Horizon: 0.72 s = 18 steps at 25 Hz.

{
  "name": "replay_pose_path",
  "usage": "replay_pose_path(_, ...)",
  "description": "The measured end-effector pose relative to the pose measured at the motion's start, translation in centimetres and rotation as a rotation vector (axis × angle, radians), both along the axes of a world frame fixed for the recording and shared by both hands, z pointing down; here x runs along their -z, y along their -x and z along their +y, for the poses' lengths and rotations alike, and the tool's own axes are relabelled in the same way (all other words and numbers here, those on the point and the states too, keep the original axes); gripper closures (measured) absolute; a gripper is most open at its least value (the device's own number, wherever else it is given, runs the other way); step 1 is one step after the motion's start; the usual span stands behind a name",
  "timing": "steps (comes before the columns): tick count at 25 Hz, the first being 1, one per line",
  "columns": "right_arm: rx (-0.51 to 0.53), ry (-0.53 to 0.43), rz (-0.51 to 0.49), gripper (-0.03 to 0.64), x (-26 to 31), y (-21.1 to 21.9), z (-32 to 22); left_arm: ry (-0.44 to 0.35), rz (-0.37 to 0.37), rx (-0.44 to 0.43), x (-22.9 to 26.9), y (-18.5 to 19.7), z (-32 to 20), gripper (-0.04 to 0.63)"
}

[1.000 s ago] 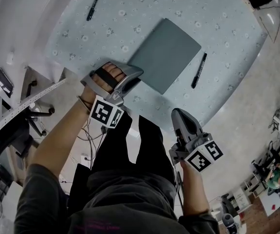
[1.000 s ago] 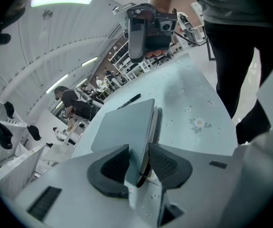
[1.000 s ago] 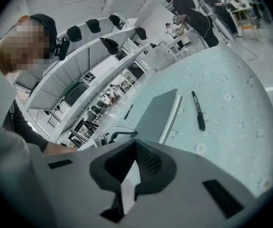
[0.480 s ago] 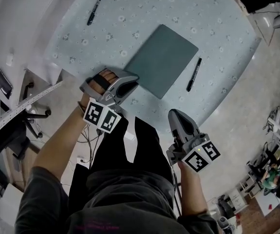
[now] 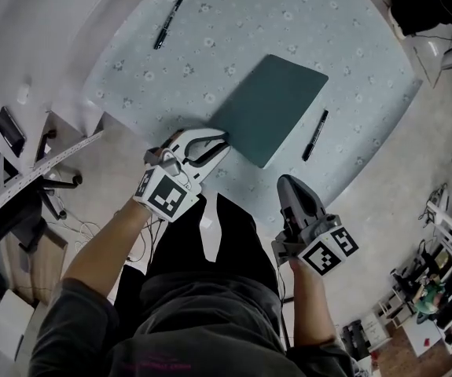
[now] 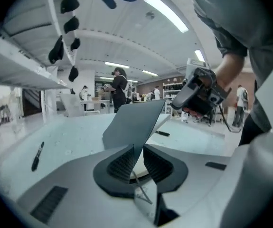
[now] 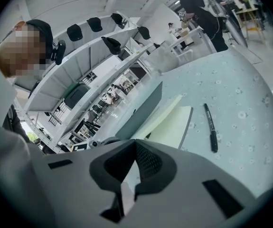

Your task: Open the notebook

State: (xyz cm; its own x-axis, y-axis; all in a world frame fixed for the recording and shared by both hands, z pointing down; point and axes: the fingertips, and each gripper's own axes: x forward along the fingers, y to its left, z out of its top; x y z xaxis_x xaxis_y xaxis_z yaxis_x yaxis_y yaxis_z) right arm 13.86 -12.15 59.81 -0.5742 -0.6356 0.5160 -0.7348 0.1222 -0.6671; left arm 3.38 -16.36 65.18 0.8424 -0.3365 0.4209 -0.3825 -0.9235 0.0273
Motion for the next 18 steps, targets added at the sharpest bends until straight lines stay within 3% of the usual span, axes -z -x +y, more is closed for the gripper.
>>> replay_pose_path(5, 0.016, -0.001, -0.005, 0.615, 0.1, 0.4, -1.3, 0.199, 0.193, 0.179, 0.5, 1.5, -1.2, 0.545)
replay_pose_path(8, 0.029, 0.002, -0.005, 0.615, 0.1, 0.5, -2.0, 0.285, 0.258, 0.293, 0.2, 3.0, -2.0, 0.556)
replay_pose_path(14, 0.066, 0.006, -0.013, 0.615, 0.0, 1.5, -3.4, 0.356, 0.291, 0.452, -1.0, 5.9, -3.9, 0.572)
replay_pose_path(18, 0.093, 0.016, -0.017, 0.615, -0.3, 1.9, -3.9, 0.402, 0.285, 0.51, -2.0, 7.2, -5.1, 0.544)
